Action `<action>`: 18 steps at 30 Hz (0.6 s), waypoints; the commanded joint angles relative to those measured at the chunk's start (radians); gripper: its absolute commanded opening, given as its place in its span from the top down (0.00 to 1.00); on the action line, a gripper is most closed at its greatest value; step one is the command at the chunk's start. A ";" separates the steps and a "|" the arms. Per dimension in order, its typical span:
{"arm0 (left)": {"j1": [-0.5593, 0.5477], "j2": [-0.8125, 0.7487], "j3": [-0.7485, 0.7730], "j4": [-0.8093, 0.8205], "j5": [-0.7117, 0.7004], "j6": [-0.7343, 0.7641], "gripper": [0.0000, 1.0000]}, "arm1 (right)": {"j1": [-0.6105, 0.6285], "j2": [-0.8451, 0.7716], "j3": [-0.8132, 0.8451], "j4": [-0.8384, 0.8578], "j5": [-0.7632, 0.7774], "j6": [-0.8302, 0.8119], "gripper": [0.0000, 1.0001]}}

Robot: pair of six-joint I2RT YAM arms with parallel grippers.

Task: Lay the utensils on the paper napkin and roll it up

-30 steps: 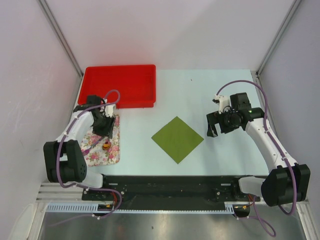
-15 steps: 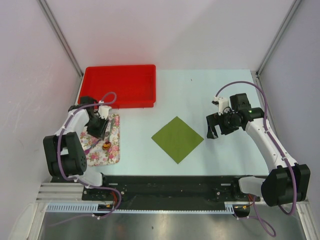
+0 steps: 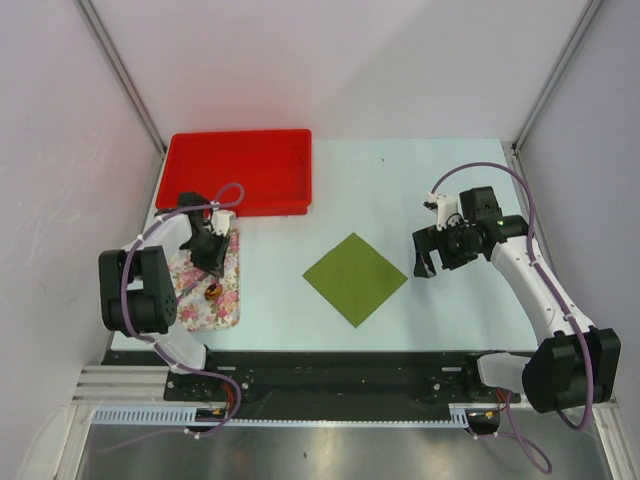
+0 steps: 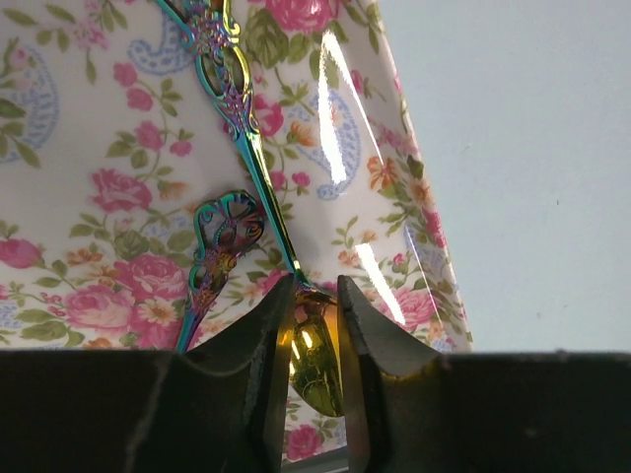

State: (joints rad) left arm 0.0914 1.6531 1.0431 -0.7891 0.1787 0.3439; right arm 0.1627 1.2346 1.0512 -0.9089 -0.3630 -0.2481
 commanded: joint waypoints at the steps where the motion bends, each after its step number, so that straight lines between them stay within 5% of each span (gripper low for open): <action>1: -0.018 0.014 0.015 0.065 -0.021 -0.046 0.72 | 0.005 -0.004 0.018 0.002 0.012 -0.010 0.00; 14: -0.062 0.062 -0.020 0.128 -0.134 -0.071 0.76 | 0.005 -0.007 0.033 0.004 0.027 -0.019 0.00; 18: -0.065 0.070 -0.029 0.136 -0.154 -0.078 0.87 | 0.004 -0.018 0.035 -0.004 0.022 -0.023 0.00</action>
State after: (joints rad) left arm 0.0338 1.7084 1.0389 -0.6907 0.0570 0.2863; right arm 0.1627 1.2346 1.0512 -0.9081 -0.3473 -0.2489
